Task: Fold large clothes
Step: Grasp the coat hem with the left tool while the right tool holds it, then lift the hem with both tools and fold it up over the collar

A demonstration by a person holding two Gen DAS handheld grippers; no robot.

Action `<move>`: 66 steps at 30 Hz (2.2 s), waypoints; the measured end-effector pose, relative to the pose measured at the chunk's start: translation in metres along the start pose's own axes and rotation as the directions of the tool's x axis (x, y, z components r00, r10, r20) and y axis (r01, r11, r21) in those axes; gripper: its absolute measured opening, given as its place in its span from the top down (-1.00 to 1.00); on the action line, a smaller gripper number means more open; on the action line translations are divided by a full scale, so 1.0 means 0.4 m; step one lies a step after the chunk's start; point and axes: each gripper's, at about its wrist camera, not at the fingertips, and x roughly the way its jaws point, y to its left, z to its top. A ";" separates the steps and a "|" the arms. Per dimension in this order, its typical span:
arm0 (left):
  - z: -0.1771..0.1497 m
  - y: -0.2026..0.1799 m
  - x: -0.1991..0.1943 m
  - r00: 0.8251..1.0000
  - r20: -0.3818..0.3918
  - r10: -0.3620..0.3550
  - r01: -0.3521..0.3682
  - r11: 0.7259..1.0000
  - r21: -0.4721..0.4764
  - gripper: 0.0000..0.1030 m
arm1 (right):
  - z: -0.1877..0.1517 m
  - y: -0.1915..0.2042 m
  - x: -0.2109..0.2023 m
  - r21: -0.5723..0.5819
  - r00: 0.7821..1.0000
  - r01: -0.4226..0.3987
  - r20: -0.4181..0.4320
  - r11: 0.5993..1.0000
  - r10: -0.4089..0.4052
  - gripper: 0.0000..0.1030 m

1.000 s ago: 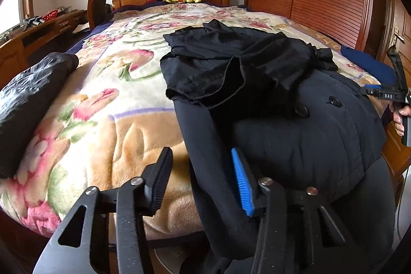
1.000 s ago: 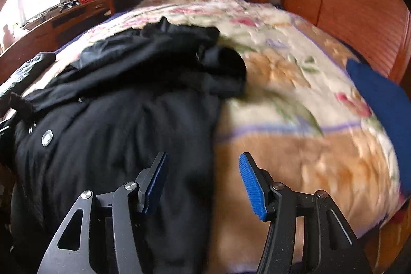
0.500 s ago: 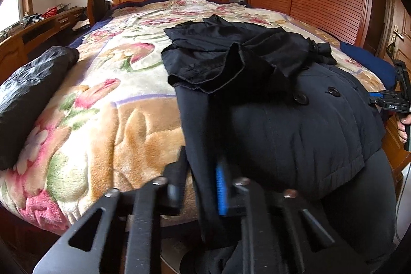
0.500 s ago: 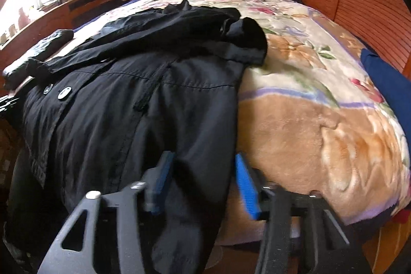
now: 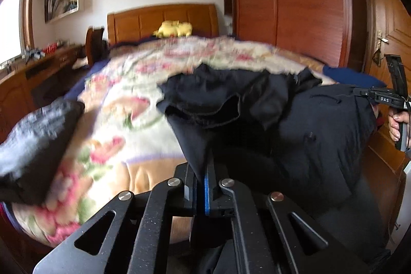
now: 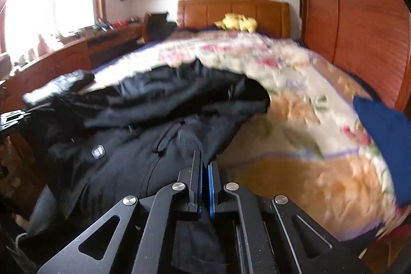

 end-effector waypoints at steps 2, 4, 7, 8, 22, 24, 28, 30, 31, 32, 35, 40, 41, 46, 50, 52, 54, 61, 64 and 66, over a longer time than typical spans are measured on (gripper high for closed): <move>0.028 -0.006 -0.032 0.999 0.034 -0.002 0.001 1.000 0.012 0.93 | 0.019 0.009 -0.036 -0.019 0.999 -0.014 0.030 1.000 0.015 0.94; 0.058 -0.006 -0.062 0.998 0.064 -0.008 0.007 1.000 0.016 0.93 | 0.035 0.014 -0.076 -0.031 0.998 -0.027 0.056 0.999 0.029 0.94; 0.096 -0.001 -0.092 0.995 0.101 -0.006 0.003 1.000 0.025 0.93 | 0.047 0.015 -0.129 -0.042 0.995 -0.034 0.094 0.999 0.038 0.94; 0.109 0.001 -0.104 0.993 0.116 0.000 -0.003 1.000 0.029 0.93 | 0.049 0.015 -0.143 -0.046 0.994 -0.034 0.104 0.998 0.038 0.94; 0.199 0.035 -0.059 0.985 0.169 0.028 -0.031 0.999 0.019 0.93 | 0.095 -0.057 -0.145 -0.016 0.987 0.006 0.163 1.000 -0.004 0.94; 0.198 0.036 -0.029 0.987 0.157 0.040 -0.044 0.999 0.022 0.93 | 0.115 -0.045 -0.103 -0.002 0.989 0.010 0.150 1.000 -0.009 0.94; 0.198 0.059 0.027 0.990 0.130 0.056 -0.058 0.998 0.007 0.93 | 0.154 -0.069 -0.004 0.034 0.991 0.004 0.131 0.999 -0.009 0.94; 0.200 0.071 0.056 0.990 0.123 0.067 -0.067 0.998 0.001 0.93 | 0.179 -0.074 0.028 0.041 0.993 0.008 0.120 0.999 -0.013 0.94; 0.202 0.079 0.070 0.990 0.121 0.071 -0.071 0.997 -0.001 0.93 | 0.192 -0.075 0.047 0.040 0.993 0.013 0.114 0.999 -0.017 0.94; 0.205 0.086 0.084 0.990 0.119 0.074 -0.074 0.997 -0.004 0.93 | 0.204 -0.075 0.064 0.038 0.994 0.016 0.111 0.999 -0.020 0.94; 0.216 0.099 0.126 0.990 0.109 0.085 -0.085 0.996 -0.006 0.93 | 0.230 -0.089 0.125 0.038 0.995 0.018 0.100 0.999 -0.022 0.94; 0.236 0.137 0.222 0.991 0.085 0.102 -0.101 0.995 -0.019 0.93 | 0.252 -0.102 0.237 0.030 0.997 0.042 0.070 0.999 -0.044 0.94; 0.238 0.144 0.245 0.991 0.078 0.107 -0.105 0.994 -0.024 0.93 | 0.253 -0.104 0.258 0.030 0.997 0.045 0.062 0.999 -0.047 0.94; 0.244 0.170 0.337 0.991 0.042 0.126 -0.125 0.991 -0.038 0.93 | 0.265 -0.113 0.352 0.027 0.998 0.059 0.032 0.998 -0.060 0.94; 0.240 0.187 0.401 0.991 0.008 0.130 -0.130 0.991 -0.045 0.93 | 0.267 -0.115 0.409 0.023 0.998 0.064 0.013 0.998 -0.064 0.94; 0.234 0.191 0.430 0.991 -0.007 0.132 -0.132 0.990 -0.042 0.93 | 0.263 -0.113 0.429 0.012 0.997 0.073 0.001 0.997 -0.073 0.94; 0.226 0.192 0.453 0.991 -0.019 0.134 -0.134 0.990 -0.042 0.93 | 0.255 -0.117 0.444 0.008 0.997 0.077 -0.008 0.997 -0.077 0.94; 0.218 0.188 0.516 0.987 -0.064 0.146 -0.147 0.989 -0.021 0.93 | 0.244 -0.129 0.487 0.022 0.996 0.077 -0.054 0.997 -0.076 0.94; 0.223 0.188 0.526 0.987 -0.066 0.147 -0.149 0.989 -0.017 0.93 | 0.259 -0.122 0.490 0.004 0.994 0.092 -0.057 0.996 -0.092 0.94; 0.229 0.192 0.530 0.987 -0.059 0.148 -0.150 0.988 -0.023 0.93 | 0.270 -0.116 0.497 -0.016 0.992 0.107 -0.060 0.994 -0.108 0.94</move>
